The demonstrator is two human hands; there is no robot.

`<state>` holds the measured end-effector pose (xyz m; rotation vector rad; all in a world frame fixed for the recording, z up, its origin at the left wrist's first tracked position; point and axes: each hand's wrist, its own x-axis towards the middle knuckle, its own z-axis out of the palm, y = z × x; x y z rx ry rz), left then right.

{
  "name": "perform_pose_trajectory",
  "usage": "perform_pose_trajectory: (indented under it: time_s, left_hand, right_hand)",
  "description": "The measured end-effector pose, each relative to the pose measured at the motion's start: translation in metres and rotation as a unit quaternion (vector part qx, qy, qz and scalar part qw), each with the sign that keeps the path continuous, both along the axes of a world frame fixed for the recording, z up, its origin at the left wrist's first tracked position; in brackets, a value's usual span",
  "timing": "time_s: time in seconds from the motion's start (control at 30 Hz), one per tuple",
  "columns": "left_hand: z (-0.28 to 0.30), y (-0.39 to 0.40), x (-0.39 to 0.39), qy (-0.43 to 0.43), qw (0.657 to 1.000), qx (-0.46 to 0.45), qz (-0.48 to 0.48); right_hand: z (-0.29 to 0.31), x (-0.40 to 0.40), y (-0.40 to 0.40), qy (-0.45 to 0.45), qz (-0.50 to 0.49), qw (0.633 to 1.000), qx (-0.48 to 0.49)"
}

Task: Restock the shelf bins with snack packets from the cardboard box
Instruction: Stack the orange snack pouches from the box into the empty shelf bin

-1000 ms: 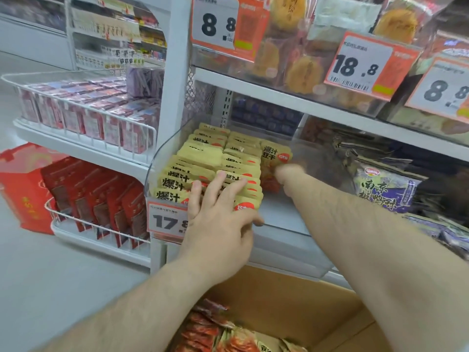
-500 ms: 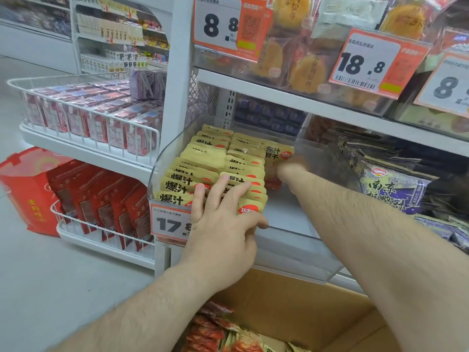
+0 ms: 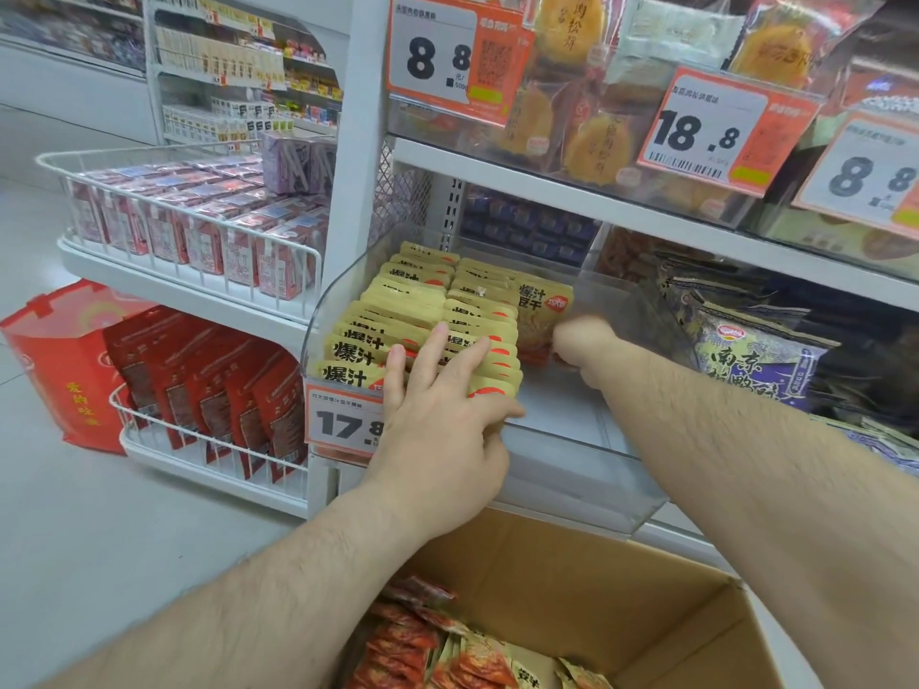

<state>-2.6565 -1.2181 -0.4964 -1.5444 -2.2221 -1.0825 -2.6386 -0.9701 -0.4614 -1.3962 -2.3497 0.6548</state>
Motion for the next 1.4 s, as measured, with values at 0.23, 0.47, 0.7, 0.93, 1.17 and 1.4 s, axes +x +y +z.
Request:
perform_pose_trajectory:
  time_s: [0.23,0.47,0.7,0.93,1.17,1.4]
  left_hand:
    - [0.008,-0.009,0.023,-0.009,0.996,0.089,-0.031]
    - [-0.029,-0.018,0.062,-0.231,0.931,-0.247,-0.137]
    - [-0.059,-0.010,0.075,-0.254,0.881,-0.366,-0.156]
    - [-0.087,0.002,0.074,-0.307,0.853,-0.400,-0.134]
    - [-0.102,-0.004,0.065,-0.355,0.823,-0.431,-0.100]
    - [-0.104,-0.011,0.060,-0.683,0.607,-0.402,0.067]
  right_hand:
    - [0.018,0.057,-0.052,0.074,0.010,0.985,0.156]
    - [-0.053,0.147,-0.151,0.283,0.254,0.831,0.407]
    - [-0.219,0.225,-0.108,-0.119,0.097,0.985,0.072]
    - [-0.305,0.253,-0.080,-0.259,-0.061,0.959,-0.100]
    - [-0.324,0.243,-0.076,-0.217,-0.106,0.970,-0.013]
    - [-0.255,0.200,-0.143,-0.011,0.162,0.945,0.285]
